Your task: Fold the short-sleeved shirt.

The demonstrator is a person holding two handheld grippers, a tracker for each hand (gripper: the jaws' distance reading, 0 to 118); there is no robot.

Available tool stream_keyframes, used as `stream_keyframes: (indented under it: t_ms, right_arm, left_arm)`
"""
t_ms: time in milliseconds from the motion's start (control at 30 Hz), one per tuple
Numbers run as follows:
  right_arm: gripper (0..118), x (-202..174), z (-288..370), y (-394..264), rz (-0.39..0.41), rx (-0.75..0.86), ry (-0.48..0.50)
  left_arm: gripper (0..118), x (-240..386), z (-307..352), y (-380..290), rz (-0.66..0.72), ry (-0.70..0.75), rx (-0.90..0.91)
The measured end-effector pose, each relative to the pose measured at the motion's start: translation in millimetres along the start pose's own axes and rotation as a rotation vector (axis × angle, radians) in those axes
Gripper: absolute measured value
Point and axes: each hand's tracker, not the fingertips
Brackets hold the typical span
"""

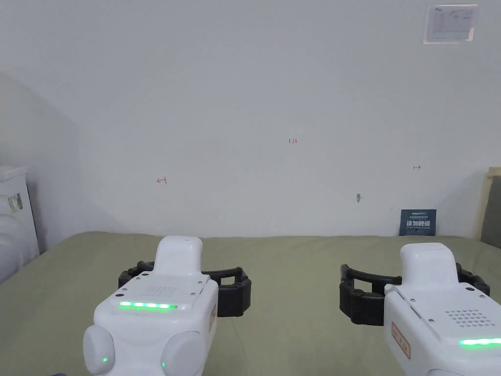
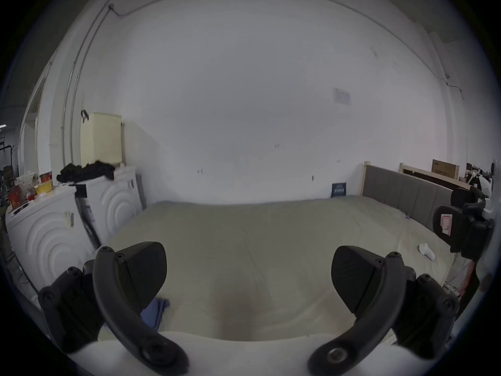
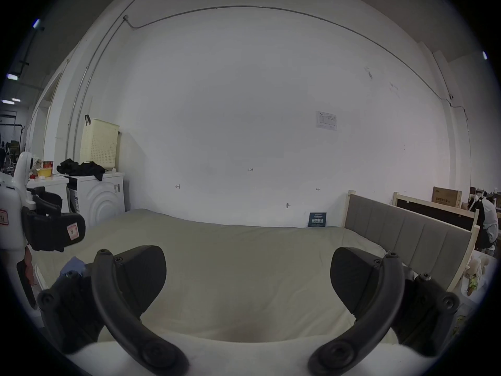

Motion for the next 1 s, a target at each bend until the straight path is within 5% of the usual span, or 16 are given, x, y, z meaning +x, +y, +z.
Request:
stream_keyframes:
  t_ms: [400,533,633,1000]
  right_arm:
    - [118,-3,16,3,-0.016,-0.026,0.04]
    - [118,-1,17,4,-0.034,-0.03,0.043]
    - [118,0,20,6,-0.037,-0.025,0.036]
    - [118,1,22,10,-0.013,-0.016,0.0]
  left_arm:
    - [118,8,14,5,0.01,0.015,-0.029]
    - [118,3,10,14,0.13,0.101,0.003]
    - [118,-12,14,13,0.206,-0.002,-0.025]
    - [118,-2,20,2,0.056,0.095,0.029]
